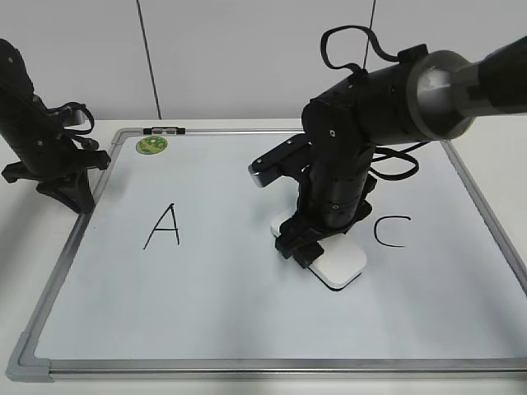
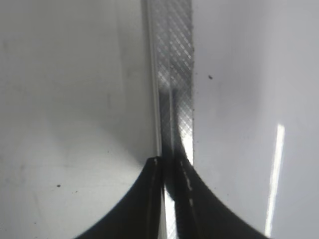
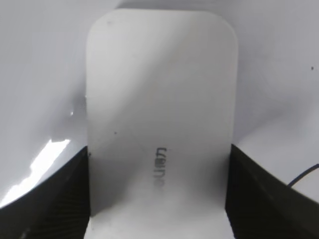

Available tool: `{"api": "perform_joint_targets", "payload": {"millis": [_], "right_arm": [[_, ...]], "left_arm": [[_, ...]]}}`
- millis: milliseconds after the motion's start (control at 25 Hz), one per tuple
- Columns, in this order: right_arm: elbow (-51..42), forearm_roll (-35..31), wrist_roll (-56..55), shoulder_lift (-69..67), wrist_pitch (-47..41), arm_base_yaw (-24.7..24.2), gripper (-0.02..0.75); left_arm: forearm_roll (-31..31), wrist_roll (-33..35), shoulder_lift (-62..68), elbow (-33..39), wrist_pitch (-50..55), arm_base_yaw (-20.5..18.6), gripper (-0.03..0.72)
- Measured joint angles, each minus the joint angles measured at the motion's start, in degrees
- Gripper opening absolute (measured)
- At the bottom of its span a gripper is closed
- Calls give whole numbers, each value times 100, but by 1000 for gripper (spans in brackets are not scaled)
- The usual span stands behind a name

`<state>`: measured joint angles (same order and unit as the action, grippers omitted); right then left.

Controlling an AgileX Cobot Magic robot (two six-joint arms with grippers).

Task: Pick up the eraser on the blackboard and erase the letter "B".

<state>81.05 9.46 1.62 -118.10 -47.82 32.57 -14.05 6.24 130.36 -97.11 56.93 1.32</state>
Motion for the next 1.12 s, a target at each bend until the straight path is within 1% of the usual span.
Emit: {"api": "perform_joint_targets", "payload": {"millis": [120,240,400,440,520,600,880,1000,1120], "right_arm": [[-41,0,-23,140,11,-12,539],[-66,-35,-32,611,37,-73,539],[-66,-94,-35,1302,28,-335,539],[-66,-102,-45,1399,-4,-463,539],[-66,-129,-70,1494,-117,-867,539],[-66,-183,-82,1518,-211,-1371,539],[-66,-463,-94,1518,-297,-2729,539],[-66,-522,-68,1518,-302,-3090,539],[-66,-633,24,1468,-311,-3298,539]], "left_arm": [[-13,0,0,0,10,0,48],[-13,0,0,0,10,0,48],[-13,0,0,0,10,0,48],[-13,0,0,0,10,0,48],[-13,0,0,0,10,0,48],[-13,0,0,0,10,-9,48],[-24,0,0,0,10,-23,48],[-24,0,0,0,10,-23,48],[-24,0,0,0,10,-23,48]]}}
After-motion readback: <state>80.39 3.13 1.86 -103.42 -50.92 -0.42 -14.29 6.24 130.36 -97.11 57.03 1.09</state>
